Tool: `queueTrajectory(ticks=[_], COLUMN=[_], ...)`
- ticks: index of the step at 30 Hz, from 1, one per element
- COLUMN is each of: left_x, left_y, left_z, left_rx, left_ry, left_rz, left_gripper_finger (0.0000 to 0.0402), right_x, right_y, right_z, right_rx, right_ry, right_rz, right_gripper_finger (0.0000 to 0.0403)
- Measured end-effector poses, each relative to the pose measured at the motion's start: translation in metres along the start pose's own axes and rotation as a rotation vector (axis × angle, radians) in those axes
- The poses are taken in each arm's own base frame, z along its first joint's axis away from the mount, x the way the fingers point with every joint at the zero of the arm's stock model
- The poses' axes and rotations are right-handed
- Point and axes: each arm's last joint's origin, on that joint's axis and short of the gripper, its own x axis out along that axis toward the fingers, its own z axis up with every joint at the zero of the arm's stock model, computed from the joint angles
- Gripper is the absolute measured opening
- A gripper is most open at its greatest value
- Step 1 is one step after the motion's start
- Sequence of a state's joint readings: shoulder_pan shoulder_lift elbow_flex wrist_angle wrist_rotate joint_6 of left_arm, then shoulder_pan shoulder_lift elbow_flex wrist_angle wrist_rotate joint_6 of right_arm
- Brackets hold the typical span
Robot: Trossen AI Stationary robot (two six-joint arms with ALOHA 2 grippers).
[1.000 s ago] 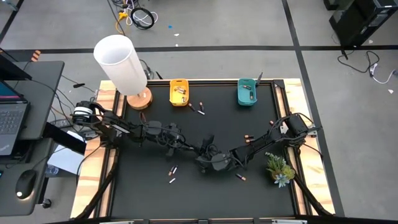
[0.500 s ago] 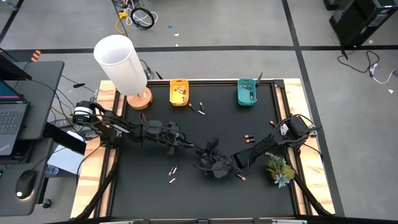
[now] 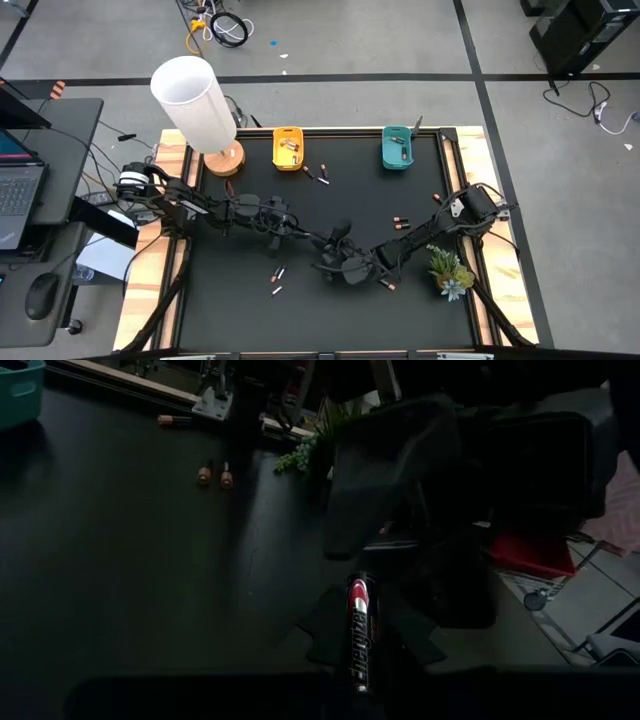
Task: Sort batteries
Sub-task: Put the silver battery into the yellow bin
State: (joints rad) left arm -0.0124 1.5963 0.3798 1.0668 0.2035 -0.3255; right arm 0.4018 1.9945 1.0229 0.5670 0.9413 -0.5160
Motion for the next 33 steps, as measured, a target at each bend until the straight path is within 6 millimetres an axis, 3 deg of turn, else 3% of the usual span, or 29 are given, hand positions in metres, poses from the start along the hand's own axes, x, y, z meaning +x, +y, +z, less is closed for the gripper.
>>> queueTrajectory(ticks=[19,33], left_x=[0.0,0.0], left_y=[0.0,-0.001], left_z=[0.0,-0.001], left_rx=[-0.004,-0.009], left_ry=[0.004,0.015], left_rz=[-0.012,-0.024], left_gripper_finger=[0.0037,0.0037], right_x=[0.015,0.017], right_y=[-0.01,-0.01], right_z=[-0.001,-0.002], right_rx=[-0.011,-0.026], right_ry=[-0.065,-0.078], right_rz=[0.07,0.098], right_gripper_finger=[0.0119,0.0033])
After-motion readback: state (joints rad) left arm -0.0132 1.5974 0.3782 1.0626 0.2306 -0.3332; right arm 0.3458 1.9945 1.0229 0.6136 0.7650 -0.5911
